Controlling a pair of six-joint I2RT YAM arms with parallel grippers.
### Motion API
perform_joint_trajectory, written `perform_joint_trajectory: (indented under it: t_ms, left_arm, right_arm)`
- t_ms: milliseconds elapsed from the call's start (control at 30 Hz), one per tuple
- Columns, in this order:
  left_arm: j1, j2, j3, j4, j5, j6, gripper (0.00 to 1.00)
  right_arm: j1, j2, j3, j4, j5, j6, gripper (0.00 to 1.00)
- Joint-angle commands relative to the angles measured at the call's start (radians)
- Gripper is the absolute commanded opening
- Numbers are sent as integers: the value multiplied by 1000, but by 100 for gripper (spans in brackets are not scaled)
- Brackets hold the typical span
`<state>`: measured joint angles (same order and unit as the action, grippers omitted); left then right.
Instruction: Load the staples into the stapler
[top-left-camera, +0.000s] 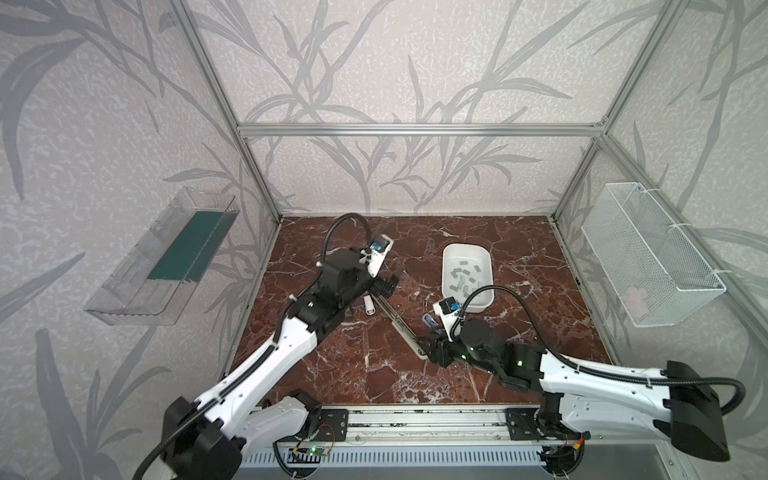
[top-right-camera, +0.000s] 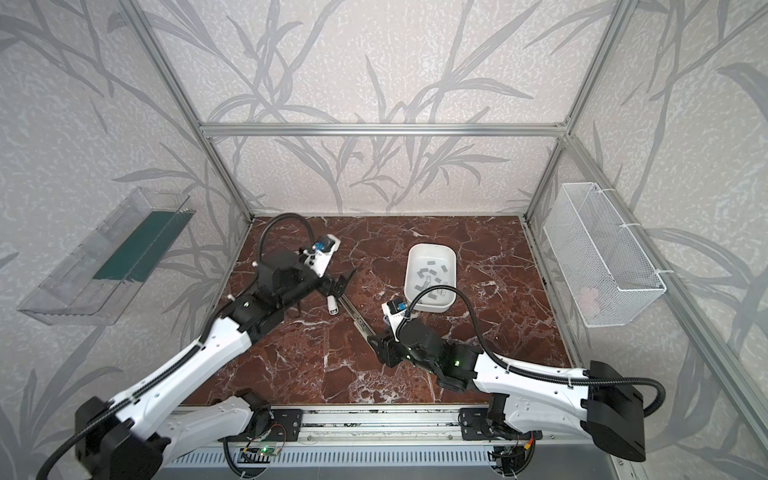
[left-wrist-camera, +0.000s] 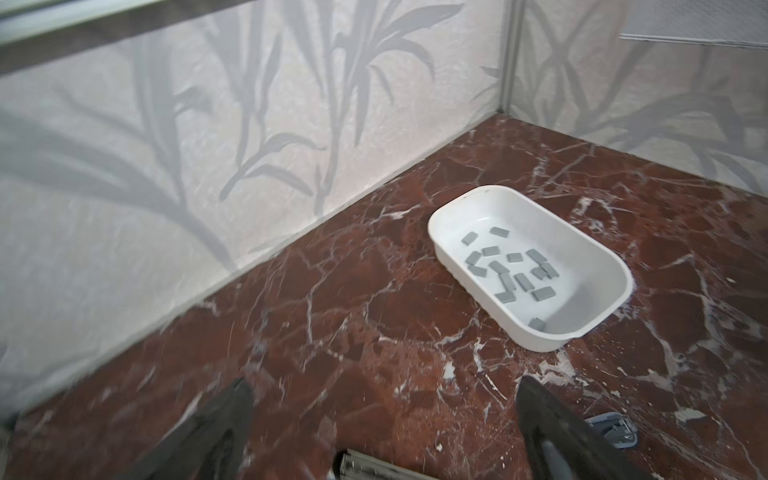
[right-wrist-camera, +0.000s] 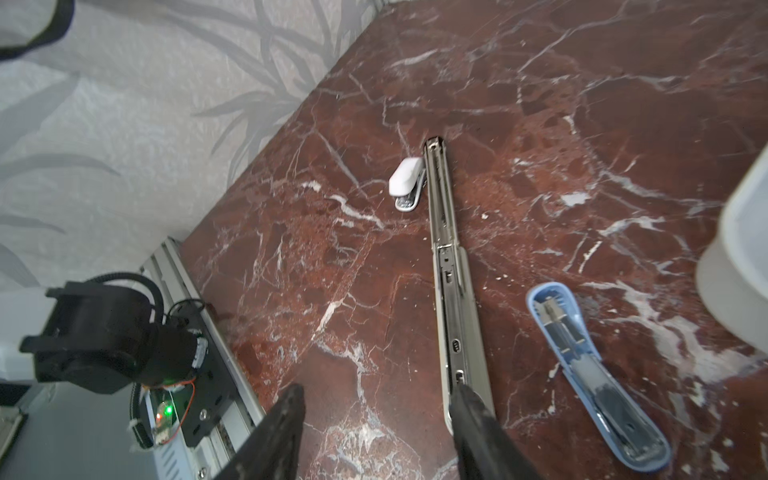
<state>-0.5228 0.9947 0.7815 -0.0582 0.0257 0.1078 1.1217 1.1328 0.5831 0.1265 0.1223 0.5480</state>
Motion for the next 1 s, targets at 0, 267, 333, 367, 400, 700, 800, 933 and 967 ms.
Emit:
perform_joint_trajectory:
  t_ms: [0,267,333,367,400,700,800,933,967]
  left_arm:
    - [54,-136,-234,16,-247,-326,99]
    - [282,-157,-380,14,-56,-523,99]
    - [284,-140,-388,24,-50,-517,99]
    - [285,-137,-394,29,-57,-512,99]
    - [285,-136,-409,42,-69,-510,99]
    - [296,-197,-509,129,-99,-528,99]
    - [295,-210,-518,135,-113,-533,100]
    - [296,-189,-514,147,-104,-531,99]
    - [296,-182,-512,147,-105,-532,99]
  right_arm:
    - [7,91,31,-15,-50,-114,61]
    - [8,292,169,-157,24,-198,74]
    - [8,338,218,-196,51,-208,76]
    - [8,360,239,-208,59,-213,76]
    - [8,387,265,-225,72,-219,76]
    - [-66,643,468,-322,27,-251,73]
    - [-89,691,507,-334,-20,-261,68]
    - [-134,739,538,-345,-63,-263,56]
    - [-140,747,540,-344,-76,-262,53]
